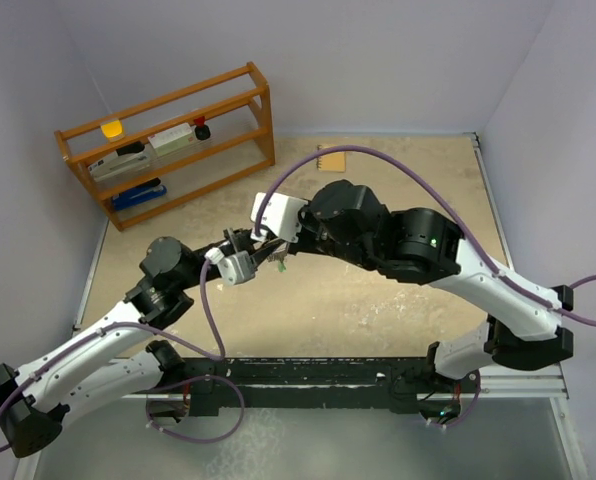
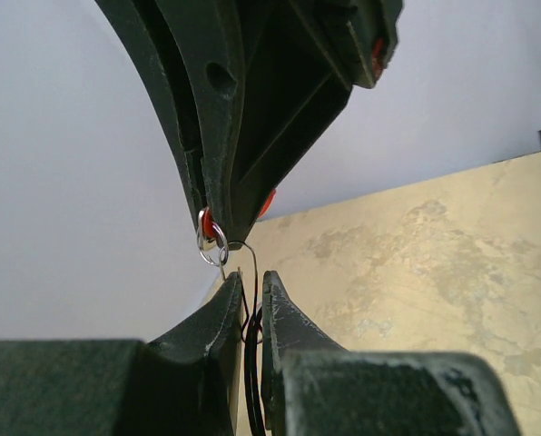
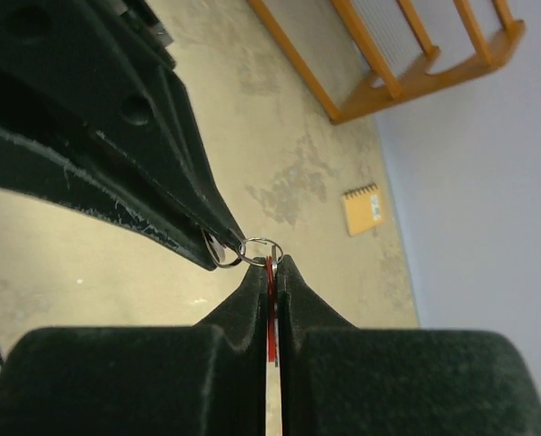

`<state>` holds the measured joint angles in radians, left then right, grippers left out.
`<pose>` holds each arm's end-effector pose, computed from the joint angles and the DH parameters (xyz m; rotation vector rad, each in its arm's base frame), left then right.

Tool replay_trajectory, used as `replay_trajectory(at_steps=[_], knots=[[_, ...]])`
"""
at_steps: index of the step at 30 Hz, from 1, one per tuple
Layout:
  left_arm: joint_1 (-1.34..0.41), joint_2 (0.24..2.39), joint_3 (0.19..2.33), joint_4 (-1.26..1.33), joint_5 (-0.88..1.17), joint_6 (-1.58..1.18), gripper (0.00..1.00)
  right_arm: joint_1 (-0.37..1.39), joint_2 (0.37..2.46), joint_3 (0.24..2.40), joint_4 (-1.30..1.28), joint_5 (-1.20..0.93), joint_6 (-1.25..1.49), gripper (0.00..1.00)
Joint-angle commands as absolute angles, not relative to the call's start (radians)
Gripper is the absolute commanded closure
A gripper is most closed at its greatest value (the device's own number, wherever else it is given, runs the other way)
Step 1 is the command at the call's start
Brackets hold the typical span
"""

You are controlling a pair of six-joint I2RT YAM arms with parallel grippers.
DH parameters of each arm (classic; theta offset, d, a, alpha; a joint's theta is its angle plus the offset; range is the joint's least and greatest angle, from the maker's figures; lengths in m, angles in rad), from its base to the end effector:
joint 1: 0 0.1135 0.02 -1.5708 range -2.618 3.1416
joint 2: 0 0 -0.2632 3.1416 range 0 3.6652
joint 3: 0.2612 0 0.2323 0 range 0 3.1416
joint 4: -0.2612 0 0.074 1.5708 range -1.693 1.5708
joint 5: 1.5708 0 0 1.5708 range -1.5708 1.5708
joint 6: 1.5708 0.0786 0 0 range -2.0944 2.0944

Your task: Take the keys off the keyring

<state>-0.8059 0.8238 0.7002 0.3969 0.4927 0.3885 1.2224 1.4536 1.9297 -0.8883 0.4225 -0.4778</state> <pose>0.1180 -0.1767 0.3771 1.0813 0.8277 -0.6711 0.1309 0.2660 0.4727 -1.2692 1.4745 0.0736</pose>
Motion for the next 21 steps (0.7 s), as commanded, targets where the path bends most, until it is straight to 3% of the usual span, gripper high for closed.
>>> replay_trajectory(at_steps=[1, 21], knots=[[-0.834, 0.772, 0.698, 0.344, 0.813, 0.365, 1.0, 1.205, 1.401, 1.958, -0.762, 0.323, -0.47, 1.0], [-0.864, 0.86, 0.69, 0.638, 1.094, 0.14, 1.0, 1.14, 1.391, 1.792, -0.673, 0.227, -0.493, 1.0]])
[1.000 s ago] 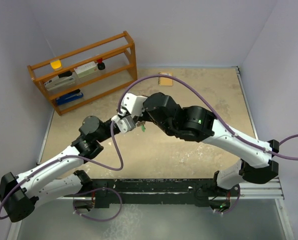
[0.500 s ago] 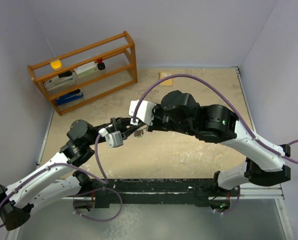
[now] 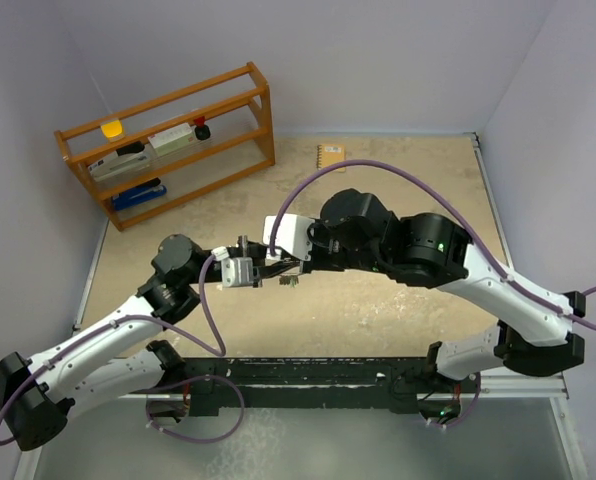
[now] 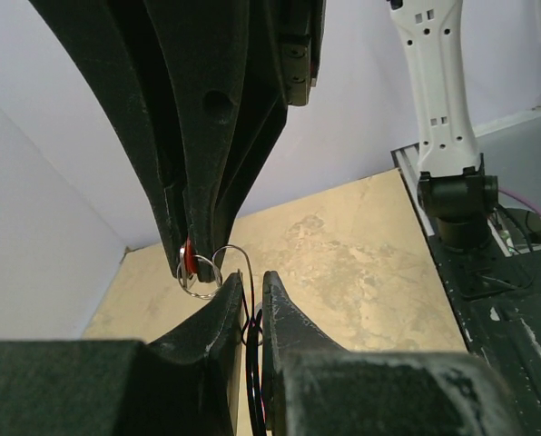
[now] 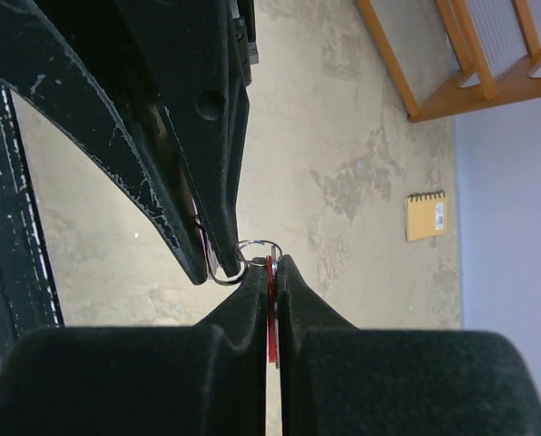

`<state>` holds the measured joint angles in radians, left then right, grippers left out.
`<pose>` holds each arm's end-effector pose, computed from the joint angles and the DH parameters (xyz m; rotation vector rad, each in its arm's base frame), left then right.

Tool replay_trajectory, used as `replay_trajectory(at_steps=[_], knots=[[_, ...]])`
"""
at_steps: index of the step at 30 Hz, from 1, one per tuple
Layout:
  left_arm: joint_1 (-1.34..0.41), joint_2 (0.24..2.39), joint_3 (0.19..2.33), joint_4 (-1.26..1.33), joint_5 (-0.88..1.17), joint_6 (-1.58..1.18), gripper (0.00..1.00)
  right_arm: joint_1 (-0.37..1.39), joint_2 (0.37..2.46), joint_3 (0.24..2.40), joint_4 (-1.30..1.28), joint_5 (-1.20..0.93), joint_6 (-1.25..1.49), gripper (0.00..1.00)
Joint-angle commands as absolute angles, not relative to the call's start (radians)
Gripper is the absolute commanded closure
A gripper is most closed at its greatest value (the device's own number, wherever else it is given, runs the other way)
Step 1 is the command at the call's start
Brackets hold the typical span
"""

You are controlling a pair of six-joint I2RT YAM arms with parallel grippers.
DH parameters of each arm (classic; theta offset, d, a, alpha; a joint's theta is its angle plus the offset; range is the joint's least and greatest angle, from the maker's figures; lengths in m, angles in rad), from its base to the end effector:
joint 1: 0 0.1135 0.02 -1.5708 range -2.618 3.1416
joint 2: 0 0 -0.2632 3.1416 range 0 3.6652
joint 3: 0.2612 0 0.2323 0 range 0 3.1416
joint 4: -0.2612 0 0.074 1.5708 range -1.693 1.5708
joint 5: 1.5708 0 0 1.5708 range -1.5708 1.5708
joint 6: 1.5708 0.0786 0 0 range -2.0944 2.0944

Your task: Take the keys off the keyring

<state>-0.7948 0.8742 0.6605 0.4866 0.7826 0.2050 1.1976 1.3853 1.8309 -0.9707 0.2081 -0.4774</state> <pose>0.1062 -0.1873 0.3614 1.2202 0.7868 -0.9922 0.1167 0.2536 0.4474 -1.4666 1.4903 0.2199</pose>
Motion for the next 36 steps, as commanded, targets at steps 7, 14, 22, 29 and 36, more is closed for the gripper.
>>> replay_trajectory(at_steps=[7, 14, 22, 29, 36], knots=[[-0.951, 0.826, 0.733, 0.531, 1.206, 0.287, 1.0, 0.902, 1.363, 1.663, -0.517, -0.001, -0.396, 1.0], [-0.965, 0.956, 1.146, -1.005, 1.338, 1.673, 1.0, 0.83, 1.401, 1.582, -0.463, -0.155, -0.356, 1.0], [-0.962, 1.127, 1.277, -1.471, 1.36, 2.136, 1.0, 0.783, 1.379, 1.505, -0.391, -0.064, -0.319, 1.0], [-0.904, 1.177, 1.29, -1.473, 1.39, 2.113, 1.0, 0.612, 1.34, 1.363, -0.299, 0.235, -0.144, 1.0], [-0.83, 1.282, 1.364, -1.47, 1.391, 2.039, 1.0, 0.437, 1.332, 1.101, -0.295, 0.209, 0.106, 1.0]])
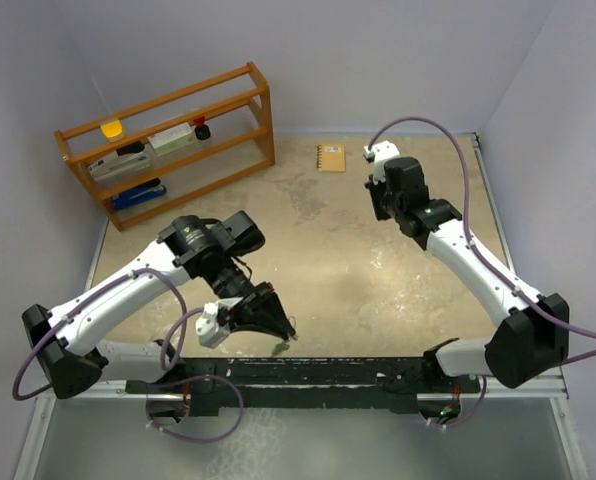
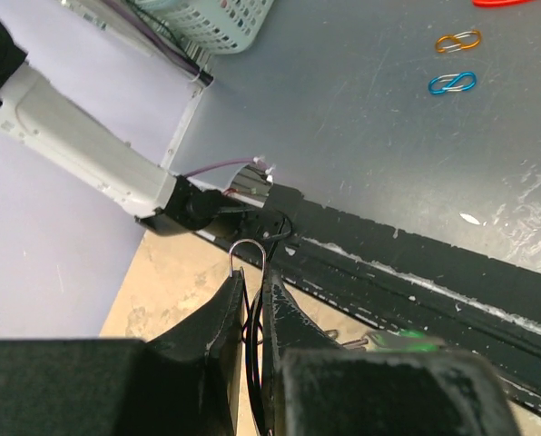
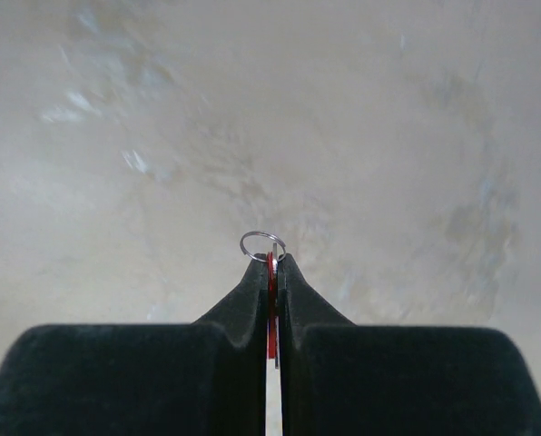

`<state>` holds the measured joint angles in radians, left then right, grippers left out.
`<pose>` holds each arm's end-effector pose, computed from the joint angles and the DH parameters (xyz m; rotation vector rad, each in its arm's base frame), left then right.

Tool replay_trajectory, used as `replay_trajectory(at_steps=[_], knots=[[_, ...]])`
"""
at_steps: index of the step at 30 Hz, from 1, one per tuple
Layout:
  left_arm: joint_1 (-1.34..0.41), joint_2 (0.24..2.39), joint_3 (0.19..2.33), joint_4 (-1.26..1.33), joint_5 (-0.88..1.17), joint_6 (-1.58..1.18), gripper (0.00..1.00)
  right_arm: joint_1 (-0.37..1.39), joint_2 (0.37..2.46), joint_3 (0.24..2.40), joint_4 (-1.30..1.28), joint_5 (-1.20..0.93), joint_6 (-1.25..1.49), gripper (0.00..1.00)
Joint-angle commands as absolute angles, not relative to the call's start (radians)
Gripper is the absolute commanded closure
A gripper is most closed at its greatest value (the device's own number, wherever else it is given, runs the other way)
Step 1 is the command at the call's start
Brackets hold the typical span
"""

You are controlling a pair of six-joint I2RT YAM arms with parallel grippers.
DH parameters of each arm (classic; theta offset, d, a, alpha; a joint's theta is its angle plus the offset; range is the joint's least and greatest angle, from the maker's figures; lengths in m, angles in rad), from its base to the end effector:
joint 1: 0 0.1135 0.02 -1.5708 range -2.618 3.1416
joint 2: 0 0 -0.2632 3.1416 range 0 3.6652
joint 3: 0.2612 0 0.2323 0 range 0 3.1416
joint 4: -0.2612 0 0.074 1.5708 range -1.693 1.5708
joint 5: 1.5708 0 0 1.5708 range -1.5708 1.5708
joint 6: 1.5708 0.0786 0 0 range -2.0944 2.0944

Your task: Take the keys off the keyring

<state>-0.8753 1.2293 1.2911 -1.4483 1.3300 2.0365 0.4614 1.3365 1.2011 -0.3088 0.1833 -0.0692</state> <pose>0.0498 -0.1788 0.3441 1.9879 0.0846 -1.2006 0.2983 0.1323 0.3336 -0.4132 1.9647 0.0660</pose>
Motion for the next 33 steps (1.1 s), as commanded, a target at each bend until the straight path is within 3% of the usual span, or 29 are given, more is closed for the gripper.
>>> replay_trajectory(at_steps=[1, 11, 26, 30, 32, 33], knots=[[-0.809, 1.3, 1.382, -1.47, 1.391, 2.02, 1.0, 0.437, 1.333, 1.078, -0.297, 0.198, 0.124, 1.0], [-0.597, 1.551, 1.684, -1.466, 1.391, 1.838, 1.0, 0.438, 1.282, 0.978, -0.222, 0.266, 0.139, 1.0], [-0.442, 2.07, 2.561, -1.432, 1.385, 1.406, 1.0, 0.441, 1.423, 0.899, -0.166, 0.292, 0.193, 1.0], [-0.431, 2.033, 2.475, -1.012, 1.335, 1.089, 1.0, 0.442, 1.423, 0.868, -0.112, 0.272, 0.163, 1.0], [-0.471, 1.956, 2.304, -0.6, 1.14, 0.745, 1.0, 0.442, 1.43, 0.868, -0.101, 0.263, 0.162, 1.0], [-0.516, 1.885, 2.115, -0.255, 0.96, 0.536, 1.0, 0.442, 1.438, 0.87, -0.099, 0.254, 0.159, 1.0]])
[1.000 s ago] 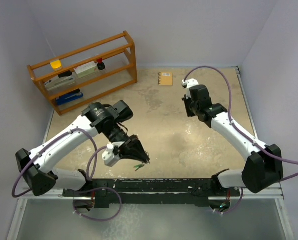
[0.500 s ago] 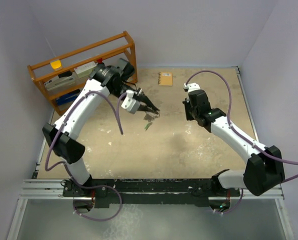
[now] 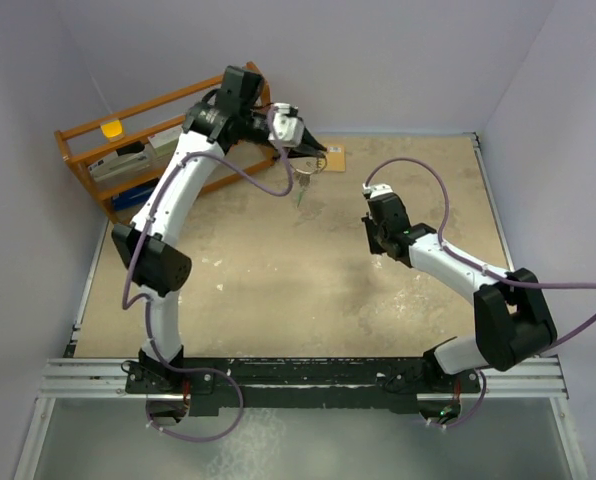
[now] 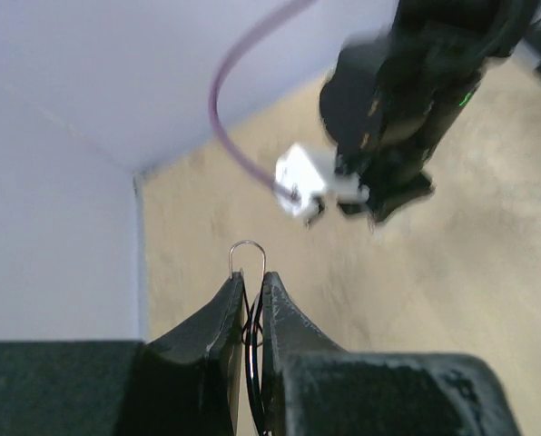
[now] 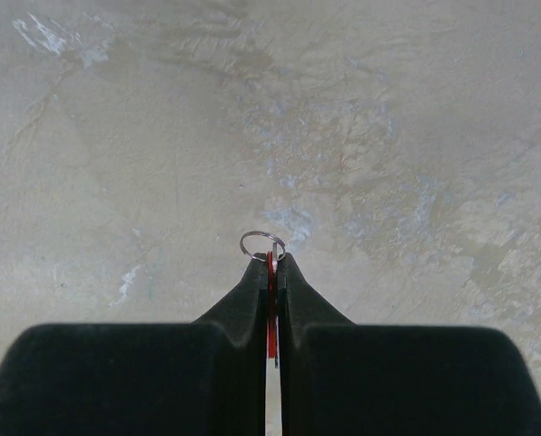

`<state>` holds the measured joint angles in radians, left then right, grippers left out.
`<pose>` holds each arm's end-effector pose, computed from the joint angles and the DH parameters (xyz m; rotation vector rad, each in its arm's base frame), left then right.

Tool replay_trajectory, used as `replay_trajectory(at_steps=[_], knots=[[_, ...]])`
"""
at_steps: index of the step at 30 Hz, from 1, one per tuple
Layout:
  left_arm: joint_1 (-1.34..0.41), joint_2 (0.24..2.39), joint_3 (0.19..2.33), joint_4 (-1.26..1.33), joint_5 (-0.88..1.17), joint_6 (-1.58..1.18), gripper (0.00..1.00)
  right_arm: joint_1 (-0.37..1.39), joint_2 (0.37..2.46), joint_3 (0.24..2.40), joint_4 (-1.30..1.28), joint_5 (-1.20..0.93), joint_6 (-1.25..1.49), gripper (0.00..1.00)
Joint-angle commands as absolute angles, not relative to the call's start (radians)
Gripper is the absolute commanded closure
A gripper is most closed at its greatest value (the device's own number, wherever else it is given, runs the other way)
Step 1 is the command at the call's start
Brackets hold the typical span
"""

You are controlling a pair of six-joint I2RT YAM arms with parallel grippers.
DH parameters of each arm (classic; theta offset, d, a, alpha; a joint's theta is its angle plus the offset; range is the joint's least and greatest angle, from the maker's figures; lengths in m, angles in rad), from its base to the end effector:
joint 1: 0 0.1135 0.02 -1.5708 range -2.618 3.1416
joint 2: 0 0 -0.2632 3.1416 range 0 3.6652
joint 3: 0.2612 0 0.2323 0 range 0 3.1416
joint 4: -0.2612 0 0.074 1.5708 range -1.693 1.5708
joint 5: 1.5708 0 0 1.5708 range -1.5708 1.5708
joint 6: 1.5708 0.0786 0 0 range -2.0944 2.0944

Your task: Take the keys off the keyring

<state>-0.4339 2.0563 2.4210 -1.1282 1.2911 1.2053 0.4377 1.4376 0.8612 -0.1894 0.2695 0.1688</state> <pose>0.3314 -0.2368 0.4162 1.6893 0.7952 -0.9548 0.2931 0.1141 0.1986 -0.1766 2.2957 -0.0052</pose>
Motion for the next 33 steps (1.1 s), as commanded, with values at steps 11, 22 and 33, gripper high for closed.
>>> replay_trajectory(at_steps=[11, 22, 33], knots=[[-0.482, 1.802, 1.768, 0.654, 0.48, -0.054, 1.0, 0.448, 1.485, 0.893, -0.159, 0.319, 0.184, 1.0], [-0.513, 1.494, 1.453, 0.447, 0.197, -0.053, 1.0, 0.446, 1.629, 0.895, -0.037, 0.292, 0.214, 0.4], [-0.547, 1.241, 1.201, 0.401, 0.17, -0.182, 1.0, 0.468, 1.232, 0.8, 0.208, 0.05, 0.088, 0.36]])
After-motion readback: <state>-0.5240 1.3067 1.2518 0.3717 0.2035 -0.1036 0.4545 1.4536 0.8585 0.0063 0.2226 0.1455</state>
